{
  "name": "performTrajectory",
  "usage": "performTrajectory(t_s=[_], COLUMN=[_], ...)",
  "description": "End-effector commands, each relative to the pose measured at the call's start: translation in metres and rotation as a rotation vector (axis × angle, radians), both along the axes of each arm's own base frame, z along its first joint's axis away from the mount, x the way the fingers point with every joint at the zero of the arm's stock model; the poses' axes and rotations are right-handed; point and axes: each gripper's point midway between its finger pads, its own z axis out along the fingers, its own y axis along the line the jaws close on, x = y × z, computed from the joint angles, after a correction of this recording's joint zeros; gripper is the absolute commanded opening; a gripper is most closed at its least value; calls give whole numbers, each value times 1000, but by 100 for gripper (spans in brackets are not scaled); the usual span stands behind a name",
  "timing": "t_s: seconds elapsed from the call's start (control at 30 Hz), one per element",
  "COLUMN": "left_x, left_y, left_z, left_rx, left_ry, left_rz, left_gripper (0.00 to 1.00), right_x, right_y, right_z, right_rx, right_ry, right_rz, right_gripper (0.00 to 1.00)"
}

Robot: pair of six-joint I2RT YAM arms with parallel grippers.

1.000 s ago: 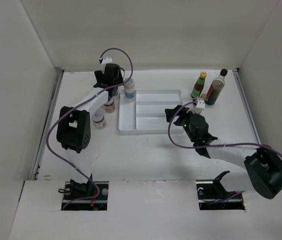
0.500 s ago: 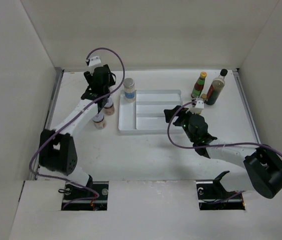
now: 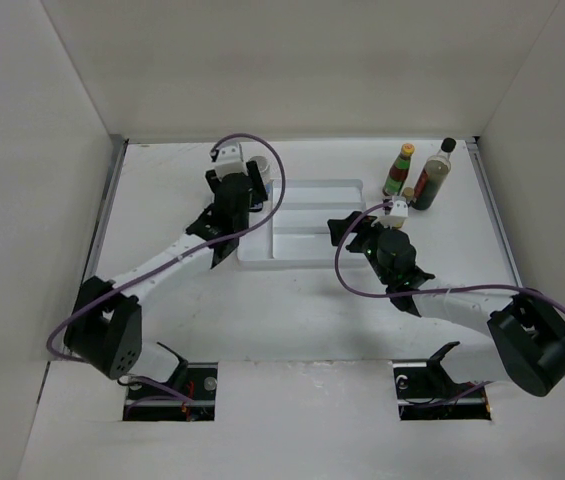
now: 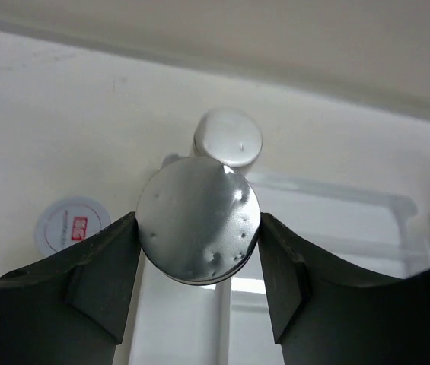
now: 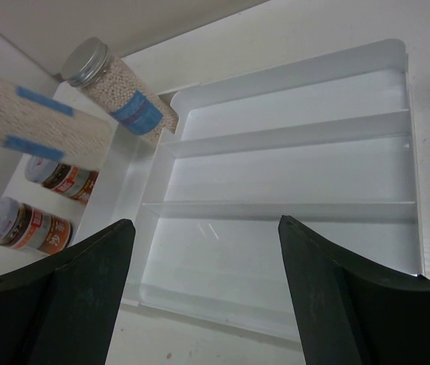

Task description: Organize the condiment bottles

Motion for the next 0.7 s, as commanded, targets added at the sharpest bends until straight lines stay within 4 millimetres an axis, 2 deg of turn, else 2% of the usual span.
performTrajectory(t_s=[0.0,0.23,0.47,0.5,0.57,0.67], left_x=[6,24,39,39,38,29], left_y=[-11,-23,-32,-33,-35,-32], left_z=[12,-23,-48,-49,-50,-39], left_rx=[-57,-5,44,53,69,79], left_ry=[-69,-6,38,41,45,24], left_rz=[-7,-5,-6,-7,-6,1], left_gripper=[36,36,40,44,59,79], right_x=[5,6,5,5,5,6], right_y=[8,8,7,7,7,8], right_z=[32,31,31,31,31,30], right_rx=[48,45,46,46,46,44], right_ry=[-78,-76,-77,-77,-77,-75], right_rz=[16,15,15,15,15,15], right_gripper=[83,83,83,83,84,84])
